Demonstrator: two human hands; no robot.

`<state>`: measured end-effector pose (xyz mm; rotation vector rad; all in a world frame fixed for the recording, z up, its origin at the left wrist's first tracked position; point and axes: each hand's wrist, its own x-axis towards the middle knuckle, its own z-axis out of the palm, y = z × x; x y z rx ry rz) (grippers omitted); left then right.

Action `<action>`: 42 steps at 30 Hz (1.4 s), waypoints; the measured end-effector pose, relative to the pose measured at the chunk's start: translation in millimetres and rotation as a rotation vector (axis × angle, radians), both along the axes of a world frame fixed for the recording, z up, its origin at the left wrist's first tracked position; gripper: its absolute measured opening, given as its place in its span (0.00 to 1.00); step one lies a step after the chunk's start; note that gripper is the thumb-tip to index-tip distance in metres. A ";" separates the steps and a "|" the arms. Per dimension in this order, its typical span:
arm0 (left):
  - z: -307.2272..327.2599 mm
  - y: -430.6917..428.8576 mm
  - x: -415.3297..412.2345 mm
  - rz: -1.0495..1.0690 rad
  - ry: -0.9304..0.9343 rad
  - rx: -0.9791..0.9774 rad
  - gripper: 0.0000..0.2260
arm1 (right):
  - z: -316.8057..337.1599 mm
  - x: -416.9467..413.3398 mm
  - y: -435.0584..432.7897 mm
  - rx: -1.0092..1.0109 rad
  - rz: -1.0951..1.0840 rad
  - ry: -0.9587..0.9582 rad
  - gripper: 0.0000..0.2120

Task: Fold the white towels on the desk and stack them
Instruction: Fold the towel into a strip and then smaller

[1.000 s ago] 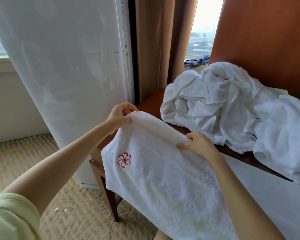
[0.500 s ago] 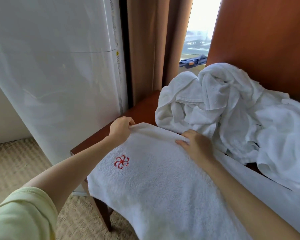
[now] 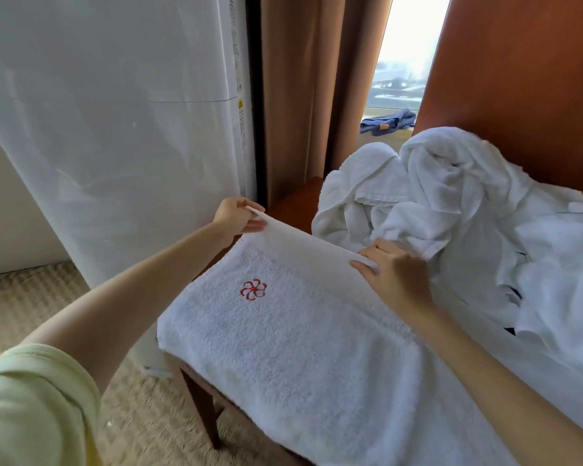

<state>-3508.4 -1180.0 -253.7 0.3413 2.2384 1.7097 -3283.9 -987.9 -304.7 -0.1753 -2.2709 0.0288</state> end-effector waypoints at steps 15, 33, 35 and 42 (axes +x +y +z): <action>-17.8 -91.2 52.7 -0.159 0.028 -0.208 0.22 | -21.3 43.8 -110.7 0.283 0.267 -0.126 0.06; -62.5 -51.8 126.6 -0.577 1.099 -0.962 0.24 | -16.2 47.8 -112.2 0.210 0.516 -0.318 0.05; -69.8 -34.7 147.9 -0.800 1.004 -0.788 0.23 | -14.3 60.1 -104.0 0.242 0.479 -0.320 0.06; -82.5 -14.2 139.9 -0.830 0.941 -0.689 0.32 | -20.3 195.4 -9.6 -0.090 -0.045 -0.387 0.20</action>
